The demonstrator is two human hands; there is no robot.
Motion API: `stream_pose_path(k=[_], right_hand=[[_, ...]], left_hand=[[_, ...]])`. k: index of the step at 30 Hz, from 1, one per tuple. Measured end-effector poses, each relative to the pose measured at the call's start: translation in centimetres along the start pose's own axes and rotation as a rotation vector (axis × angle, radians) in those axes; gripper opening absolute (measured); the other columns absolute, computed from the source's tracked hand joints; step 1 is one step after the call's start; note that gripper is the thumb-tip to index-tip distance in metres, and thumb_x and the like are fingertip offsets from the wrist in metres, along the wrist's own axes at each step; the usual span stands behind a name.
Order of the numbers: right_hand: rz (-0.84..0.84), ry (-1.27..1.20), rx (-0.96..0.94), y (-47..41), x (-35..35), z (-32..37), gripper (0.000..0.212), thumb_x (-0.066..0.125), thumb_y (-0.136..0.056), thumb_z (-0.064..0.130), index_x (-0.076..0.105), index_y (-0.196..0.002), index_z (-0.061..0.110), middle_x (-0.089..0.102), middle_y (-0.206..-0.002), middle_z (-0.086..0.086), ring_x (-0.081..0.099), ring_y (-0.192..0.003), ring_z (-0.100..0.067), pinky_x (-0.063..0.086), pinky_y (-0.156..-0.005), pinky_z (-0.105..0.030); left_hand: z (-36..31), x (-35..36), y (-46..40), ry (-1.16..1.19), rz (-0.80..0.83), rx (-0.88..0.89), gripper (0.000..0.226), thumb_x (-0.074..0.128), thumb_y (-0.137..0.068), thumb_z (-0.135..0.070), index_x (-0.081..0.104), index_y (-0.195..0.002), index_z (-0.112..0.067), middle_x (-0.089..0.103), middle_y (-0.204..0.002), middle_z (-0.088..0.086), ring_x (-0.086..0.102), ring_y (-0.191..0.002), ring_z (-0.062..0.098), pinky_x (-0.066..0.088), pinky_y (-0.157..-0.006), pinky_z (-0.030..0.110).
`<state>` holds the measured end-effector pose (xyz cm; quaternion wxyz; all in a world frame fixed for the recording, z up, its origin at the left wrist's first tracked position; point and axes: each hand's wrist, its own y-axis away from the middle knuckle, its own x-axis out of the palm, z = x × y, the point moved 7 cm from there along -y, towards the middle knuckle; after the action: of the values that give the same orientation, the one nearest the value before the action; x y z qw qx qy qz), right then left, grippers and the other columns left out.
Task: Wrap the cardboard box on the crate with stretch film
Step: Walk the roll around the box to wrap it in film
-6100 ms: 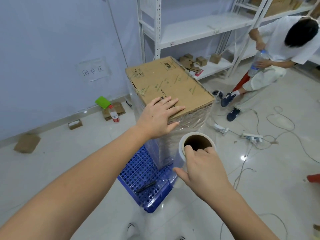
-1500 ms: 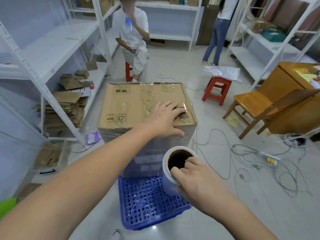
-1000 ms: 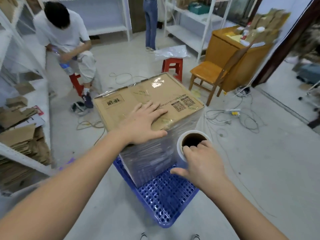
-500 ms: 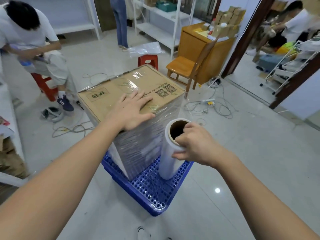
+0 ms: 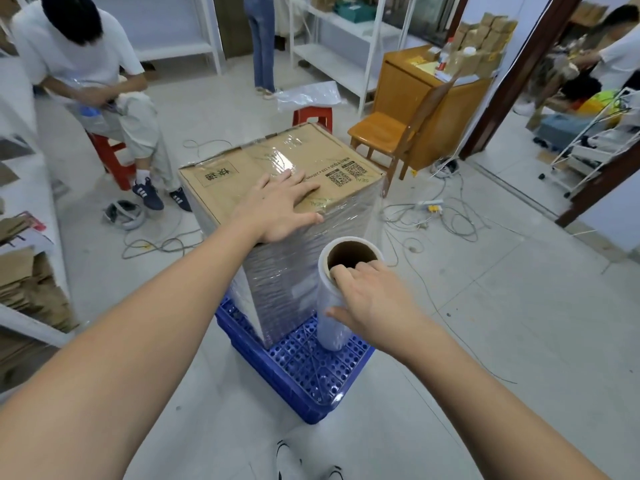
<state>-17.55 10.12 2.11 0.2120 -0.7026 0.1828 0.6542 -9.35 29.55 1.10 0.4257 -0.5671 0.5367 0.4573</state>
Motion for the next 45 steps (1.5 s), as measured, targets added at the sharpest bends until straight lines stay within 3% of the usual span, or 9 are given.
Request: stream_pose_path(k=[6, 9, 11, 15, 19, 25, 31, 39, 45], right_hand=[[-0.032, -0.068, 0.187, -0.5, 0.7, 0.8, 0.043, 0.09, -0.063, 0.025, 0.054, -0.087, 0.022, 0.059, -0.087, 0.005, 0.045, -0.078, -0.016, 0.045, -0.072, -0.032], [-0.063, -0.113, 0.209, -0.3, -0.1, 1.3, 0.05, 0.078, -0.07, 0.006, 0.053, -0.112, 0.011, 0.053, -0.115, -0.005, 0.048, -0.099, -0.023, 0.046, -0.079, -0.031], [0.024, -0.077, 0.264, -0.4, -0.1, 1.1, 0.042, 0.066, -0.077, 0.003, 0.042, -0.11, 0.012, 0.05, -0.095, -0.002, 0.042, -0.079, -0.019, 0.036, -0.073, -0.031], [-0.017, 0.008, 0.51, -1.1, 0.4, -0.1, 0.027, 0.057, -0.086, 0.03, 0.033, -0.09, 0.018, 0.034, -0.062, 0.007, 0.036, -0.057, -0.019, 0.038, -0.077, -0.035], [-0.171, 0.175, 0.682, -1.6, 1.1, -0.1, 0.057, 0.045, -0.084, 0.077, 0.039, -0.071, 0.022, 0.037, -0.053, 0.009, 0.04, -0.051, -0.019, 0.034, -0.065, -0.035], [-0.398, 0.176, 0.756, -1.3, 0.9, 2.2, 0.067, 0.061, -0.073, 0.077, 0.031, -0.058, 0.019, 0.025, -0.047, 0.007, 0.026, -0.047, -0.019, 0.027, -0.061, -0.032], [-0.458, 0.196, 0.673, -1.4, 1.7, 4.6, 0.058, 0.076, -0.076, 0.056, 0.029, -0.064, 0.023, 0.04, -0.047, 0.006, 0.023, -0.056, -0.014, 0.04, -0.072, -0.032], [-0.495, 0.057, 0.437, -1.1, -0.1, 7.0, 0.055, 0.08, -0.071, 0.041, 0.03, -0.059, 0.022, 0.024, -0.055, 0.01, 0.026, -0.054, -0.017, 0.041, -0.075, -0.029], [-0.327, -0.094, 0.22, -1.4, -0.6, 9.0, 0.053, 0.08, -0.069, 0.046, 0.035, -0.057, 0.02, 0.028, -0.052, 0.008, 0.029, -0.056, -0.016, 0.044, -0.086, -0.029]], left_hand=[[-0.2, -0.1, 0.2, 0.004, -0.004, 0.001, 0.079, 0.041, -0.091, -0.079, 0.024, -0.16, -0.044, 0.013, -0.172, -0.004, 0.007, -0.158, 0.017, 0.002, -0.128, 0.048], [-0.1, 0.0, 0.1, -0.003, -0.017, 0.019, 0.079, 0.041, -0.092, -0.077, 0.025, -0.16, -0.042, 0.013, -0.172, -0.003, 0.007, -0.159, 0.018, 0.003, -0.128, 0.05], [0.0, 0.1, 0.0, 0.001, -0.04, 0.03, 0.081, 0.04, -0.09, -0.079, 0.026, -0.16, -0.041, 0.014, -0.172, -0.002, 0.008, -0.158, 0.02, 0.004, -0.128, 0.051], [0.2, 0.2, -0.3, 0.013, -0.046, 0.044, 0.08, 0.039, -0.09, -0.079, 0.029, -0.159, -0.04, 0.015, -0.171, -0.002, 0.01, -0.158, 0.022, 0.004, -0.127, 0.05], [0.2, 0.5, -0.6, 0.032, -0.062, 0.072, 0.077, 0.038, -0.092, -0.077, 0.031, -0.158, -0.038, 0.017, -0.171, 0.0, 0.009, -0.158, 0.025, 0.004, -0.127, 0.053], [0.0, 0.6, -0.8, 0.053, -0.092, 0.144, 0.073, 0.042, -0.095, -0.072, 0.037, -0.156, -0.031, 0.022, -0.17, 0.002, 0.012, -0.157, 0.027, 0.007, -0.126, 0.056], [-0.4, 0.5, -0.8, 0.075, -0.089, 0.157, 0.071, 0.044, -0.096, -0.07, 0.038, -0.154, -0.03, 0.023, -0.169, 0.003, 0.013, -0.157, 0.027, 0.006, -0.126, 0.056], [-0.5, 0.2, -0.4, 0.081, -0.079, 0.141, 0.072, 0.045, -0.096, -0.07, 0.039, -0.155, -0.03, 0.022, -0.17, 0.002, 0.013, -0.157, 0.026, 0.006, -0.126, 0.055], [-0.8, 0.3, 0.0, 0.059, -0.107, 0.151, 0.072, 0.044, -0.096, -0.07, 0.04, -0.154, -0.028, 0.025, -0.168, 0.002, 0.015, -0.157, 0.026, 0.008, -0.126, 0.056]])
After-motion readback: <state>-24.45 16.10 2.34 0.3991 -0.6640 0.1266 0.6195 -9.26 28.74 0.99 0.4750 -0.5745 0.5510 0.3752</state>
